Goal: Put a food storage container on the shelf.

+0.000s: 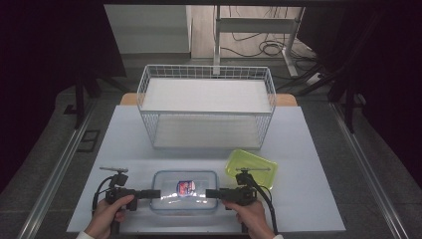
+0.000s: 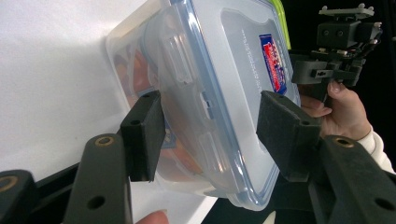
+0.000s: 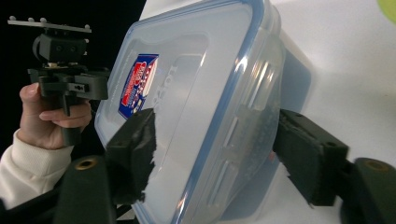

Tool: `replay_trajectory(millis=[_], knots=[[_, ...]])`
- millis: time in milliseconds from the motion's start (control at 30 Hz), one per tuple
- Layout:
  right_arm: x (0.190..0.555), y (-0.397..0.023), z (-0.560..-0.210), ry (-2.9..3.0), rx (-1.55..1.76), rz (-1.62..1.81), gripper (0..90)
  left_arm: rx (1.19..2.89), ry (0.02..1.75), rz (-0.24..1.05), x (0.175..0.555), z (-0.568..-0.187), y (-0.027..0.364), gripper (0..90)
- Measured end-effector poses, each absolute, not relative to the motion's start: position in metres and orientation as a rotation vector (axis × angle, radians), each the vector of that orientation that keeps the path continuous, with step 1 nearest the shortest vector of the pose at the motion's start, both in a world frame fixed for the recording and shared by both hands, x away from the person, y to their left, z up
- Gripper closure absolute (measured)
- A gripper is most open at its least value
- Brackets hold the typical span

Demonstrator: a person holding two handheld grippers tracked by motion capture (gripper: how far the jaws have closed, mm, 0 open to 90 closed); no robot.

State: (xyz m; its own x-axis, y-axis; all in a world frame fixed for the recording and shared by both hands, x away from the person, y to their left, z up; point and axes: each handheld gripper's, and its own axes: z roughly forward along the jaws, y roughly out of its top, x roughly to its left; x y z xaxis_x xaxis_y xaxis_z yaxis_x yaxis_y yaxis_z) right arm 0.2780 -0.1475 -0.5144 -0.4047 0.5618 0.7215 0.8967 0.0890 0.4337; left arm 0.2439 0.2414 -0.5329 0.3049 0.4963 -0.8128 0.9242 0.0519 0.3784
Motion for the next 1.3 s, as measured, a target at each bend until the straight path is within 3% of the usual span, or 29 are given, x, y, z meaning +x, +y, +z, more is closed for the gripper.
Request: replay_trajectory(millis=[467, 1300], knots=[[0.277, -0.158, -0.511, -1.984, -1.377, -1.256, 44.9, 1.598, 1.304, -0.517, 0.236, -0.528, 0.244, 48.7], [0.267, -0.158, -0.502, -1.990, -1.380, -1.281, 50.8, 1.575, 1.352, -0.433, 0.222, -0.515, 0.241, 52.4]])
